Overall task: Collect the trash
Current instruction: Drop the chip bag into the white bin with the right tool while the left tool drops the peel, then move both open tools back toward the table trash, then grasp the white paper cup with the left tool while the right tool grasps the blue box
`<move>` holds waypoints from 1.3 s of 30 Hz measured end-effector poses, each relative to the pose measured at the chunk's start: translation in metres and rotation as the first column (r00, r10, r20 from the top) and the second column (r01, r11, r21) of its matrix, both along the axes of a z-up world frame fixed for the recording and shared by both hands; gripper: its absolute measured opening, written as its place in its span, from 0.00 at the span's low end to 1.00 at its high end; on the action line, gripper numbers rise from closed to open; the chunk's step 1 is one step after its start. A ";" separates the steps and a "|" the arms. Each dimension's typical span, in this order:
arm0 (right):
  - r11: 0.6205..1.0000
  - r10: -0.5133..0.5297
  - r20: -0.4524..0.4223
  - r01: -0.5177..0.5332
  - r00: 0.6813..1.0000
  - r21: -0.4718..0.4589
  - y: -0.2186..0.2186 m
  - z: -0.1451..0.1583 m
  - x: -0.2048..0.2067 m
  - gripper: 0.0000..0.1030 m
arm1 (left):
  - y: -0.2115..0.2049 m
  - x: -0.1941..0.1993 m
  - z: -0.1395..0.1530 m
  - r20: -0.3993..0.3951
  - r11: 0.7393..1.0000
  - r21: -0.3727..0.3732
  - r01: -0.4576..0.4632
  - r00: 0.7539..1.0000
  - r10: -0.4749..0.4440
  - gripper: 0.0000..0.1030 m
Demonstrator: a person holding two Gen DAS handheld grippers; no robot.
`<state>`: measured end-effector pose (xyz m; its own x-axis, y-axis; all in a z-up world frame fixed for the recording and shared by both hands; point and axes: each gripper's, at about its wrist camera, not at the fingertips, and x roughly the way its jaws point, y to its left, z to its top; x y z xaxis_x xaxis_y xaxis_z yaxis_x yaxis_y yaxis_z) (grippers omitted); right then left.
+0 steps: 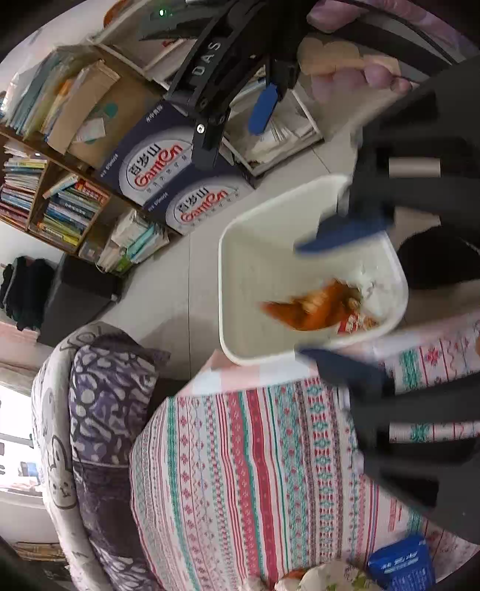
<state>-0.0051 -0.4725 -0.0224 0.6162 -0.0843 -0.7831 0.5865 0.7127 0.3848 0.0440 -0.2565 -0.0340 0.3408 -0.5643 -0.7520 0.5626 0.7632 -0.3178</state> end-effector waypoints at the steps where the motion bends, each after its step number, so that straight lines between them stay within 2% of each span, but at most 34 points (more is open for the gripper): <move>1: 1.000 -0.001 0.003 0.001 1.000 0.007 0.000 0.000 0.000 0.88 | 0.000 -0.002 0.001 0.007 1.000 -0.001 0.001 1.000 -0.001 0.62; 5: 1.000 0.016 0.013 -0.017 1.000 0.024 0.008 0.001 0.005 0.89 | 0.004 -0.004 0.003 0.053 0.999 0.049 -0.010 0.999 0.007 0.62; 14: 0.995 0.087 0.016 -0.088 0.996 0.044 0.043 0.002 0.022 0.92 | 0.062 0.018 0.008 0.086 0.975 0.130 -0.177 0.982 0.167 0.63; 18: 0.988 0.150 0.003 -0.150 0.989 0.042 0.068 0.000 0.034 0.92 | 0.098 0.030 0.014 0.143 0.944 0.185 -0.272 0.958 0.248 0.63; 19: 0.986 0.164 -0.001 -0.164 0.986 0.039 0.074 0.000 0.037 0.92 | 0.105 0.033 0.016 0.159 0.935 0.204 -0.291 0.952 0.262 0.67; 21: 0.979 0.203 -0.011 -0.202 0.979 0.026 0.090 0.000 0.044 0.93 | 0.123 0.040 0.017 0.198 0.904 0.254 -0.344 0.933 0.300 0.76; 27: 0.951 0.307 -0.055 -0.308 0.950 -0.008 0.129 -0.006 0.058 0.93 | 0.173 0.063 0.007 0.245 0.820 0.346 -0.456 0.888 0.390 0.77; 29: 0.938 0.344 -0.072 -0.346 0.936 -0.011 0.142 -0.010 0.064 0.93 | 0.187 0.073 0.000 0.223 0.805 0.366 -0.467 0.884 0.412 0.77; 35: 0.903 0.422 -0.108 -0.428 0.900 -0.033 0.177 -0.015 0.076 0.93 | 0.209 0.087 -0.021 0.175 0.792 0.412 -0.450 0.893 0.415 0.77; 36: 0.896 0.436 -0.114 -0.443 0.892 -0.034 0.182 -0.017 0.078 0.93 | 0.210 0.088 -0.025 0.174 0.793 0.422 -0.440 0.898 0.405 0.75; 37: 0.891 0.446 -0.119 -0.453 0.887 -0.032 0.187 -0.018 0.079 0.93 | 0.210 0.088 -0.028 0.171 0.796 0.428 -0.427 0.904 0.393 0.65; 38: 0.885 0.457 -0.125 -0.464 0.880 -0.028 0.191 -0.020 0.080 0.93 | 0.209 0.088 -0.031 0.163 0.804 0.435 -0.406 0.913 0.373 0.60; 39: 0.881 0.466 -0.132 -0.473 0.875 -0.025 0.195 -0.021 0.082 0.93 | 0.207 0.086 -0.033 0.151 0.812 0.442 -0.382 0.924 0.352 0.49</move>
